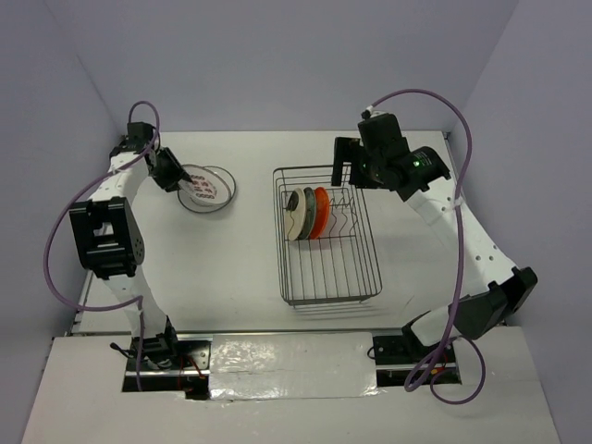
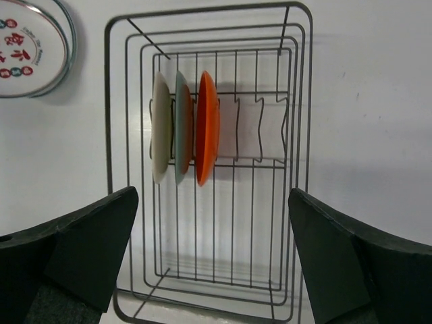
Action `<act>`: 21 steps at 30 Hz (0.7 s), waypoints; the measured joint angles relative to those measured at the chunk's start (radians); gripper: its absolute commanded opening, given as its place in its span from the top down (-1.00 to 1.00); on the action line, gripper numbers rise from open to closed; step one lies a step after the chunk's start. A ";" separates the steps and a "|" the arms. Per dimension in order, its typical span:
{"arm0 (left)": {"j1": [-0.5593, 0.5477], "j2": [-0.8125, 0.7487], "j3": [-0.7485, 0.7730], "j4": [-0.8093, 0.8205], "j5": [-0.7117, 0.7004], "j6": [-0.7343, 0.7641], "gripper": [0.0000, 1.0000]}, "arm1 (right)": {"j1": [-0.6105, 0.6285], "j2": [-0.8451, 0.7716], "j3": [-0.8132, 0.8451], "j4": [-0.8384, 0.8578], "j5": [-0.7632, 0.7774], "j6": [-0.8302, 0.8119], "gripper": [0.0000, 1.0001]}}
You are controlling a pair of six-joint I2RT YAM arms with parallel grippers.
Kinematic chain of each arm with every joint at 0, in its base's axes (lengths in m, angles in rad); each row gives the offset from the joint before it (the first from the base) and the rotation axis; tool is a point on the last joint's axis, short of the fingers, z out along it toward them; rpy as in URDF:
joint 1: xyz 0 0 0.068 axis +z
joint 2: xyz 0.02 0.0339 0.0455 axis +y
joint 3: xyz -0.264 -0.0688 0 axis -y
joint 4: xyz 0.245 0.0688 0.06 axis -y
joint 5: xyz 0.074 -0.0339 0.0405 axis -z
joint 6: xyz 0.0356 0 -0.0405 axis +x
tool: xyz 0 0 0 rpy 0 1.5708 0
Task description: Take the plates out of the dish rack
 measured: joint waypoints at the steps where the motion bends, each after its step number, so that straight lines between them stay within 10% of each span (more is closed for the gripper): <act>1: 0.002 0.003 -0.002 0.002 -0.003 0.000 -0.21 | 0.001 -0.011 -0.018 0.000 -0.001 -0.007 -1.00; 2: 0.005 0.002 -0.009 0.006 -0.005 0.002 -0.91 | 0.003 -0.021 -0.035 -0.006 -0.002 -0.014 -1.00; 3: 0.007 -0.007 -0.023 0.013 -0.007 0.003 -0.99 | 0.005 -0.027 -0.047 -0.012 -0.002 -0.019 -1.00; 11: 0.004 -0.024 -0.058 -0.106 -0.112 0.000 -0.99 | 0.101 0.097 -0.008 -0.124 0.097 -0.001 -0.95; 15: -0.010 -0.013 -0.043 -0.201 -0.162 0.034 -0.99 | 0.130 0.206 -0.005 -0.126 0.142 0.031 -0.47; 21: -0.020 0.055 0.053 -0.323 -0.225 0.079 -0.99 | 0.132 0.286 0.005 -0.120 0.157 0.040 -0.25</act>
